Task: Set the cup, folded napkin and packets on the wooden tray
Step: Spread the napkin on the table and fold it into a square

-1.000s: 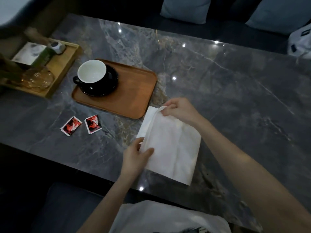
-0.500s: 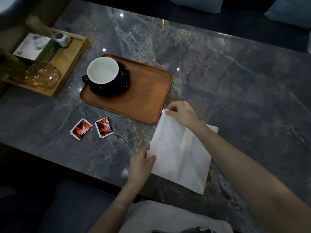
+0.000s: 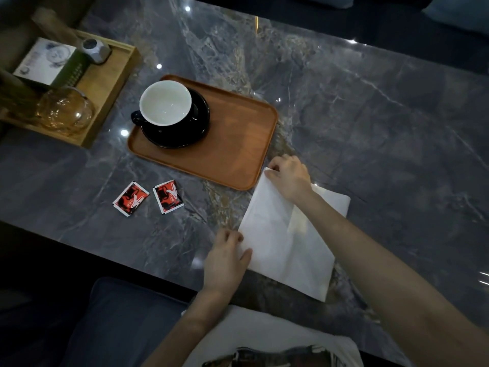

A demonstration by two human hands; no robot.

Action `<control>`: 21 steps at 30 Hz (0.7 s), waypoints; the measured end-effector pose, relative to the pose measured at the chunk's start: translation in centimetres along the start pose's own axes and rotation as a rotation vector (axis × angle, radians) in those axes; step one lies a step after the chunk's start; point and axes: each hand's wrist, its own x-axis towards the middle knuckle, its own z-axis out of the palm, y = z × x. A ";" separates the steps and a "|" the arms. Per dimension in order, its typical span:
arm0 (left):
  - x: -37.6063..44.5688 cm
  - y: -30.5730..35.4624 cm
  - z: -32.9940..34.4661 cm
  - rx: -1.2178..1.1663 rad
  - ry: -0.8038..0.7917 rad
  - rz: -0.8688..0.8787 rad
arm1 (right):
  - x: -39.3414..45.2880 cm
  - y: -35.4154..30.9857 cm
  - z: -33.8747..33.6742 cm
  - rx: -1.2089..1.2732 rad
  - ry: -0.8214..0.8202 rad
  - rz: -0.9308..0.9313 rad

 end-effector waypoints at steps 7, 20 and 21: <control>0.2 0.3 -0.1 0.033 0.004 -0.007 | -0.2 -0.3 -0.5 0.000 0.011 0.025; 1.8 0.3 -0.4 0.097 -0.033 -0.104 | -0.2 -0.4 0.7 -0.137 0.084 -0.042; 1.9 0.2 -0.5 0.099 -0.031 -0.099 | -0.3 -0.5 0.8 -0.144 0.090 -0.049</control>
